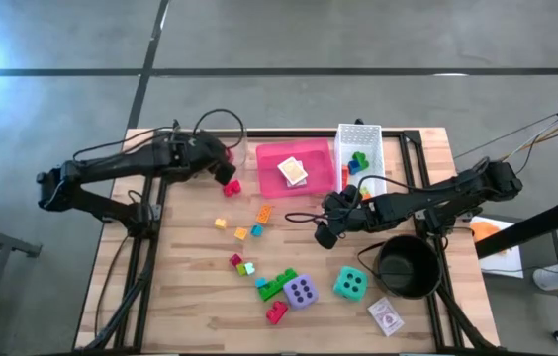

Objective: Pick & Place Toys
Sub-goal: Put the red die into the transparent bin

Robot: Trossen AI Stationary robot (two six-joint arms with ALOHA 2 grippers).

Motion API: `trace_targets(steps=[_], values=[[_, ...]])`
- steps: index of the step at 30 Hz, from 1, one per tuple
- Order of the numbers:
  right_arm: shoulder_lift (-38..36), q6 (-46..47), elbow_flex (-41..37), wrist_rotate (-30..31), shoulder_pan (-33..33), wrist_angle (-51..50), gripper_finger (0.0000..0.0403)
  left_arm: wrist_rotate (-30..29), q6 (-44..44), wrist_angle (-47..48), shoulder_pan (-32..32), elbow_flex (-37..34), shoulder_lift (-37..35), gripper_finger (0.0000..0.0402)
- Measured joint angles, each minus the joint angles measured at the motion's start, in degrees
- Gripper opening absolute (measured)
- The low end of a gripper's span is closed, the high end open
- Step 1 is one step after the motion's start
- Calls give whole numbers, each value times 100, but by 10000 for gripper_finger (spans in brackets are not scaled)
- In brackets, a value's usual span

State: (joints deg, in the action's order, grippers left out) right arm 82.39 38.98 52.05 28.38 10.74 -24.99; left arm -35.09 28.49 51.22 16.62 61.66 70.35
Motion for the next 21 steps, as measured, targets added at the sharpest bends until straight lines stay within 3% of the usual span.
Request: trace_targets(steps=[9, 21], values=[[0, 0, 0, 0, 0, 4, 334, 18, -383, -380, 530, -3, 63, 8], [0, 0, 0, 0, 0, 9, 334, 186, -1061, -1139, 963, -7, 946, 8]])
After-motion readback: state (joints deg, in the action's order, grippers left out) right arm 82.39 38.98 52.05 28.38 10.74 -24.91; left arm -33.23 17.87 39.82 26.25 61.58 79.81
